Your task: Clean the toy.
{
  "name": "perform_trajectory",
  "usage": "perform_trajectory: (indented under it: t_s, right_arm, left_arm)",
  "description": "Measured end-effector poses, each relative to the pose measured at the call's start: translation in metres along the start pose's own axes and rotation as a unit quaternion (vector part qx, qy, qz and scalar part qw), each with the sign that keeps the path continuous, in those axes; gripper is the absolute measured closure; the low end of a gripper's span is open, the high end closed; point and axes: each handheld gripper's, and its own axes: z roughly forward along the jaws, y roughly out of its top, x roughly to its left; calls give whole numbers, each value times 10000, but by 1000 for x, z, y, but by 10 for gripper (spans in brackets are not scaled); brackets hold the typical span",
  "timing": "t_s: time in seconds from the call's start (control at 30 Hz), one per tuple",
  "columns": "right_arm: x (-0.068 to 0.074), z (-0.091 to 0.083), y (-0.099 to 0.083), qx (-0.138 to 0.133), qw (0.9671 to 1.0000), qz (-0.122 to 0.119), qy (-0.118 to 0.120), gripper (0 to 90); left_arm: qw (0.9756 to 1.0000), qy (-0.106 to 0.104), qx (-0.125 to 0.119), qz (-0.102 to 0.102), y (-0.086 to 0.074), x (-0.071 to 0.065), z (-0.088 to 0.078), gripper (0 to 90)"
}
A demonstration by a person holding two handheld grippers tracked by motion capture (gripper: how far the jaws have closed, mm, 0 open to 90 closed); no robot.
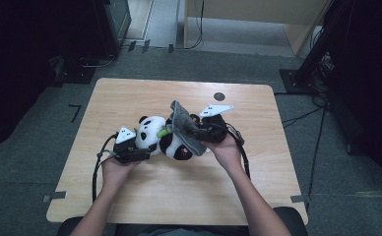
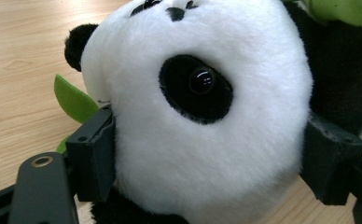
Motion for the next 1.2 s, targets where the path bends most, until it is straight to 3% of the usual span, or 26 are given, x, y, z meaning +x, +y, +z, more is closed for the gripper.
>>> perform_trajectory:
  t_s: [0.2, 0.27, 0.5, 0.83, 0.93, 1.2]
  right_arm:
    - [0, 20, 0, 67, 9998, 109, 162, 690]
    - [0, 25, 2, 3, 9999, 42, 151, 611]
    - [2, 36, 0, 141, 9998, -40, 107, 699]
    - [0, 29, -15, 71, 9999, -46, 95, 729]
    - [-3, 24, -23, 105, 9999, -17, 84, 742]
    - [-9, 15, -39, 169, 9998, 52, 54, 758]
  left_arm:
    - [10000, 3, -11, 3, 0, 0, 0, 176]
    - [10000, 2, -24, -18, 0, 0, 1, 171]
    - [10000, 6, -38, -9, 0, 0, 2, 129]
    - [10000, -25, -29, -10, -1, 0, 3, 110]
    - [10000, -30, -46, -80, -1, 0, 4, 110]
    - [10000, -62, -52, -32, -2, 1, 4, 109]
